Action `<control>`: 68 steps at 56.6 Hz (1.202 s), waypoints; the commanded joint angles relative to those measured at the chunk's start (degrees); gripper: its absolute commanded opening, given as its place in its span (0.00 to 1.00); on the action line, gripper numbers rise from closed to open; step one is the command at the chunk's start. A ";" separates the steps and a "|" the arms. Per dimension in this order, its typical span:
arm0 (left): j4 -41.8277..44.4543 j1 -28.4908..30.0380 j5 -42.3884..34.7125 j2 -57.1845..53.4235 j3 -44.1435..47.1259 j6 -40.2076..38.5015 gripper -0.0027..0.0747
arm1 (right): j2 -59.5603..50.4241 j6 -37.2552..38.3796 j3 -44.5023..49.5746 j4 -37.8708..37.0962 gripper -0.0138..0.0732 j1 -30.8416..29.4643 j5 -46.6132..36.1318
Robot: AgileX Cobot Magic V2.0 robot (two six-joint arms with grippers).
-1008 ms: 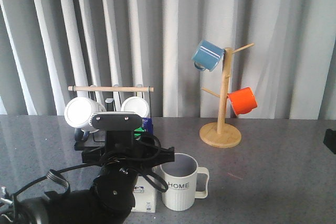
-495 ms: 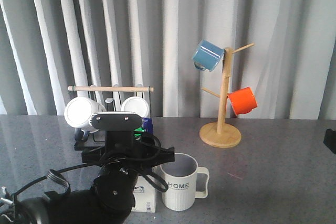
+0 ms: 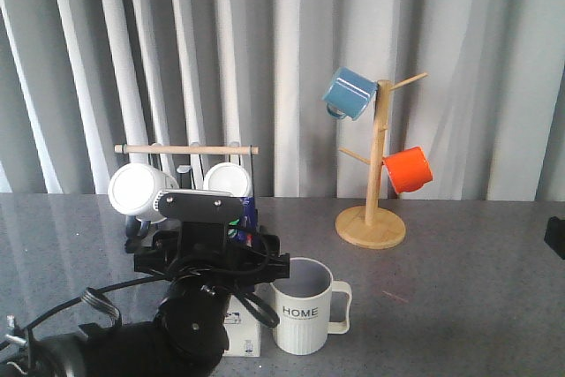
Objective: Place milk next to cup
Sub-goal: 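Carry the milk carton with the left gripper beside the HOME mug, then open the left gripper and lift it away from the carton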
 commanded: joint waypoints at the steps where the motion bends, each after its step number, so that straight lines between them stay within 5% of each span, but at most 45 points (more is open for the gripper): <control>1: 2.03 -0.19 -2.46 -5.48 -1.45 0.76 0.97 | -0.57 -0.39 -1.81 -0.43 0.15 -0.29 -3.98; 17: 2.03 -0.19 -0.67 -17.54 -1.45 0.76 0.80 | -0.57 -0.46 -1.81 -0.43 0.15 -0.29 -3.98; 23: 2.03 -0.19 1.98 -20.99 -1.45 0.76 0.51 | -0.57 -0.46 -1.81 -0.43 0.15 -0.29 -3.98; 29: 2.03 -0.19 4.66 -23.25 -1.45 1.84 0.02 | -0.57 -0.45 -1.81 -0.43 0.15 -0.29 -3.93; 46: 2.00 -0.19 5.16 -24.10 -1.45 3.16 0.03 | -0.57 -0.45 -1.81 -0.43 0.15 -0.29 -3.93; 52: 2.72 -0.19 8.73 -24.25 -1.52 -2.92 0.03 | -0.57 -0.45 -1.81 -0.43 0.15 -0.29 -3.86; 68: 29.89 -1.38 29.60 -25.11 -7.95 -24.88 0.03 | -0.57 -0.60 -1.81 -0.43 0.15 -0.29 -3.92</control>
